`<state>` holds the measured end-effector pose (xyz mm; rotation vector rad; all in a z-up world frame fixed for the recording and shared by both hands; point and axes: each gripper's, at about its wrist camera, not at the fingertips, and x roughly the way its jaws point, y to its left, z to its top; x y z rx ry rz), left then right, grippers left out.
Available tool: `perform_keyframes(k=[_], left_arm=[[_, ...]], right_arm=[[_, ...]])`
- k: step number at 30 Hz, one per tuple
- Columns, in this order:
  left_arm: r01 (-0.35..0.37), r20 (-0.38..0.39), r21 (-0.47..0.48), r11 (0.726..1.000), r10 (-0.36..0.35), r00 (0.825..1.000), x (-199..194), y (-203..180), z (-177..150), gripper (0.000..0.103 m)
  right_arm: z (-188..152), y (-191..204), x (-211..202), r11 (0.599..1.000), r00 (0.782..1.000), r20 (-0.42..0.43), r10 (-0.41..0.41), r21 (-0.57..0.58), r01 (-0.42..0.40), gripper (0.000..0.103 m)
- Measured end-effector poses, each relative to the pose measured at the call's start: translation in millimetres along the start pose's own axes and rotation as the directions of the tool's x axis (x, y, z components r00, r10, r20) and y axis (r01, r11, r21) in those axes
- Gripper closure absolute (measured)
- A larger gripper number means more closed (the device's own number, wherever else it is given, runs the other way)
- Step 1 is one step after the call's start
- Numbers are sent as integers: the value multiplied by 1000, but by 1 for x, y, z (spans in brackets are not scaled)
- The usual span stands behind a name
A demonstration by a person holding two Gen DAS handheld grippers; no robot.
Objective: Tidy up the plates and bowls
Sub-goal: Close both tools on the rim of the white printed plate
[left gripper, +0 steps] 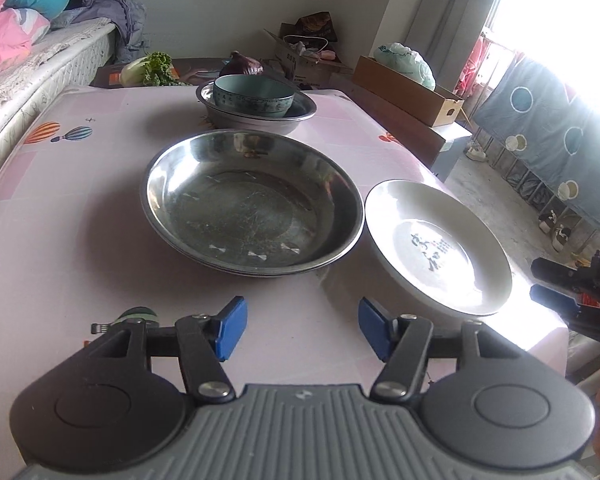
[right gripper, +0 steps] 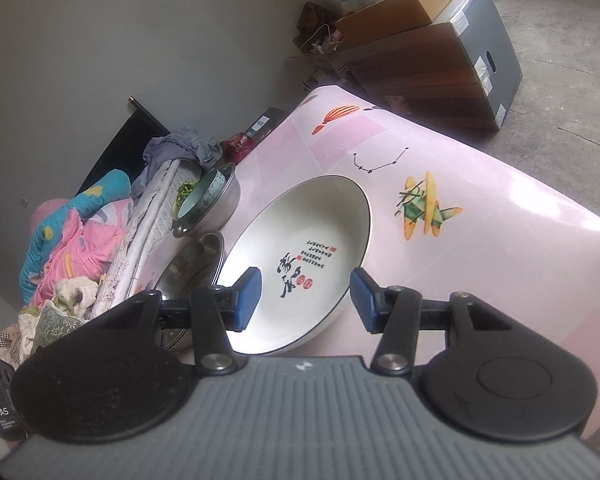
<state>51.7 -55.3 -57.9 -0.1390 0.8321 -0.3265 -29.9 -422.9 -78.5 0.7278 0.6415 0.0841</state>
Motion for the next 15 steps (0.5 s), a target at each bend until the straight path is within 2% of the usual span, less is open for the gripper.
perform_keyframes(k=[4,11,13,15], left_arm=[[46,-7,13,999,-46,999,13,-21,-1,40],[78,-6,-1,997,-78,997,39,-39,6,43],[83,-9,-12,997,-83,997,47,-41,10,50],[89,-14,-21,996,-89,996,55,-43,15,53]], right_arm=[[1,-22,1,1000,1000,-17,-19,22,19,54],[19,-48,29,998,999,-46,-7,59,10,54],[26,-51,38,999,999,-52,-4,54,6,54],[34,-52,48,999,998,-57,0,45,2,54]])
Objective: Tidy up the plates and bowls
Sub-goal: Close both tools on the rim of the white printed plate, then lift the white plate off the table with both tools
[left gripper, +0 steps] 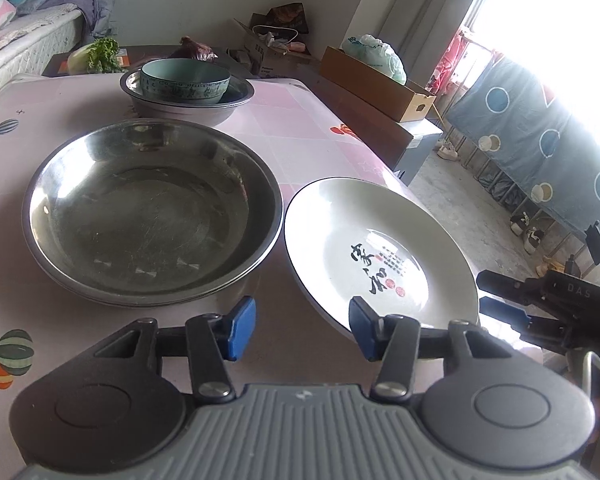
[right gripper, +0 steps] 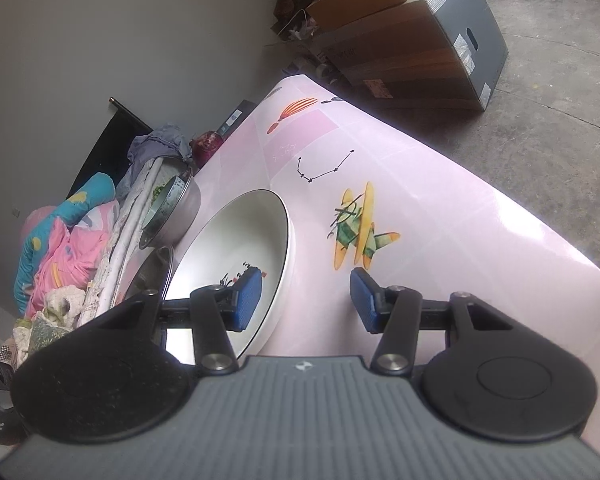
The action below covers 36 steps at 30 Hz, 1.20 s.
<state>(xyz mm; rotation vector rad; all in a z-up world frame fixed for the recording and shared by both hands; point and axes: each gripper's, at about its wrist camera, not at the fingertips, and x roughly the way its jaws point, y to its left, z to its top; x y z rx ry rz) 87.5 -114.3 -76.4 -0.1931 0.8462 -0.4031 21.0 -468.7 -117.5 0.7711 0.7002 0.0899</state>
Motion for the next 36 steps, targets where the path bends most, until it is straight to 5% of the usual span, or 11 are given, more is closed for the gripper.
perform_keyframes(k=[14,23,36], left_arm=[[25,-42,-27,999,-26,999,31,-3,5,81],[30,-39,-51,998,-32,999,30,-1,5,82],[54,-55,-63,997,-58,997,6,9,-9,83]], right_arm=[[39,0,48,999,999,-34,31,-27,-32,72],[26,2,57,993,987,-116,114,37,-111,83],[-16,18,19,997,986,-153,69,45,-63,82]])
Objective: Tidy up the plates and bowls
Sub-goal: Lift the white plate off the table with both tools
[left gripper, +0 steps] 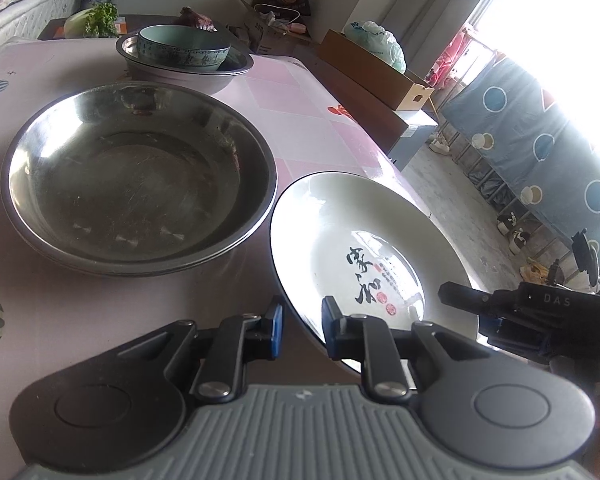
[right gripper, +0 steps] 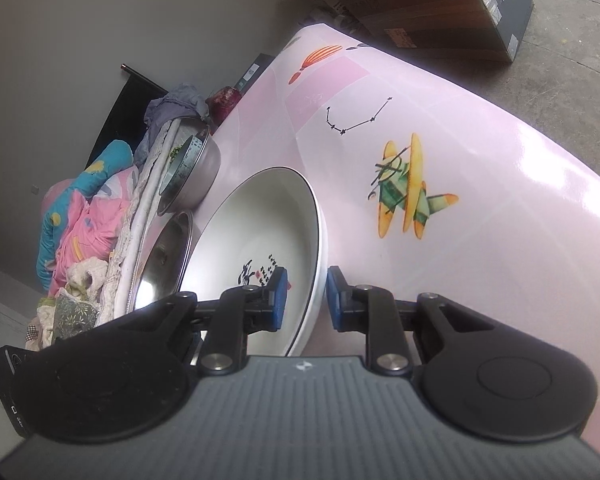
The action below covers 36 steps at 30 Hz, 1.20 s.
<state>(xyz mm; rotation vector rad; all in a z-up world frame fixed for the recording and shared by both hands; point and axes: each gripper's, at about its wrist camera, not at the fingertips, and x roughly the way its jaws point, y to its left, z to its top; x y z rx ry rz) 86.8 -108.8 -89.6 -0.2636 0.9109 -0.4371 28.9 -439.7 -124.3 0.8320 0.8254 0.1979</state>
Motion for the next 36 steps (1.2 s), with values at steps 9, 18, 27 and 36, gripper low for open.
perform_keyframes(k=[9,18,27,36], left_arm=[[34,-16,3,999,-34,999,-34,14,-26,83],[26,-15,-2,1000,-26,1000,-32,22,-19,74],[-4,-28,37,999,5,1000,-5,13,1,71],[11,-30,19,1000,-10,999,-5,16,2,70]], right_arm=[[-54,16,-26,1000,1000,-25,-2,-12,2,81],[-55,13,-38,999,998,35,-45,0,45,81],[-28,6,-20,999,998,48,-49,25,48,81],[-22,24,1,999,999,14,-35,-13,35,74]])
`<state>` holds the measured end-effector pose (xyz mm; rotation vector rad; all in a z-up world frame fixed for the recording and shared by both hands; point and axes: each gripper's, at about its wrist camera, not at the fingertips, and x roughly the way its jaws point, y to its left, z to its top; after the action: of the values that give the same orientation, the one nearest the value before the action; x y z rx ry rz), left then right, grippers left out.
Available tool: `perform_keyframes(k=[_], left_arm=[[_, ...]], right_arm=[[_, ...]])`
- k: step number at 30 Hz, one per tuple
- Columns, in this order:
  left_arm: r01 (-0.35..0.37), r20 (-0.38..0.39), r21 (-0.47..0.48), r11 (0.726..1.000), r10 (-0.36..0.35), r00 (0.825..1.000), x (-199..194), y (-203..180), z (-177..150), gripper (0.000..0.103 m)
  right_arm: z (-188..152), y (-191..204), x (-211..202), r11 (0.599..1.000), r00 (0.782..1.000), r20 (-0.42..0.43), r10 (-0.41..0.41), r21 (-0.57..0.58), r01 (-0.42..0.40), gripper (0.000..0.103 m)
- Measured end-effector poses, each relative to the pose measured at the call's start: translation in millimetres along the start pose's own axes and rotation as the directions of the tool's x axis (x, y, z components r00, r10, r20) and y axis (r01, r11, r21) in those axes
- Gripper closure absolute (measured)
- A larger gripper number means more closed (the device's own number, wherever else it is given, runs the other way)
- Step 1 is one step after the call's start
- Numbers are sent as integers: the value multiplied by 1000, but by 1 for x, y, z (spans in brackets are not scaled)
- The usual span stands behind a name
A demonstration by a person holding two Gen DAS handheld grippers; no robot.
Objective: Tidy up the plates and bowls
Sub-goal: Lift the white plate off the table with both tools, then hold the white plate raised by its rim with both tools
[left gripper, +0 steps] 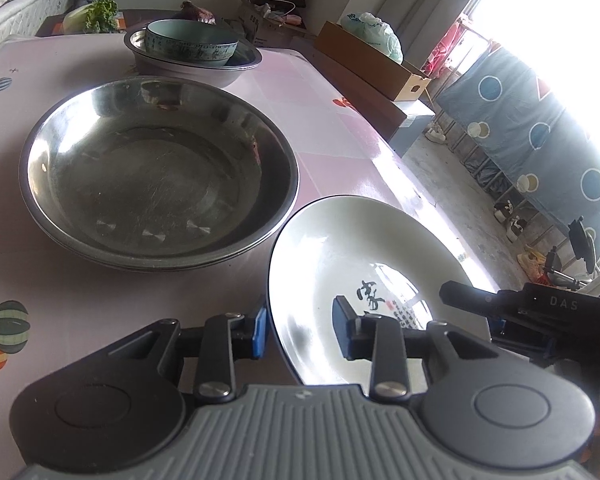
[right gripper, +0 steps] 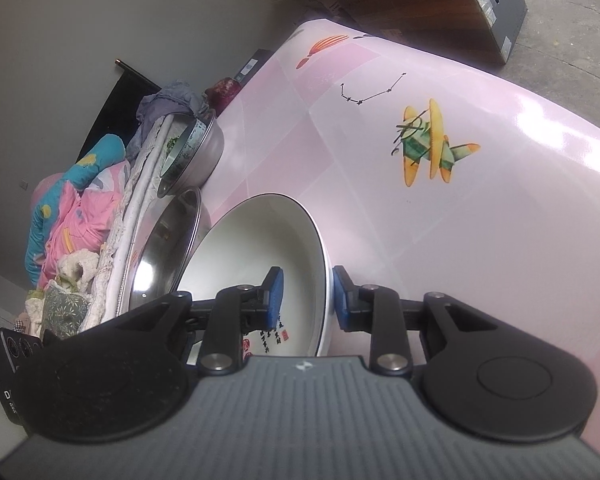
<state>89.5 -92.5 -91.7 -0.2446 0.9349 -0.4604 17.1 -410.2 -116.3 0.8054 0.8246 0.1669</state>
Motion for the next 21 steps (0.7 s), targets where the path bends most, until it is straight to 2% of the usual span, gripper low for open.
perform_keyframes(k=[12,17,21], left_arm=[[25,-46,-11,1000,-25,999,-27,5,-24,67],[51,-57,-28,998,-53,997,-37,12,-32,67],[45,-51,-20,999,-46,998,-35,12,-32,67]], right_arm=[[-17,5,-8,1000,999,-44,29,-9,-30,70],[-22,6,-9,999,998,-40,41,-2,-41,70],[-24,6,-8,999,999,-31,36,4,-36,70]])
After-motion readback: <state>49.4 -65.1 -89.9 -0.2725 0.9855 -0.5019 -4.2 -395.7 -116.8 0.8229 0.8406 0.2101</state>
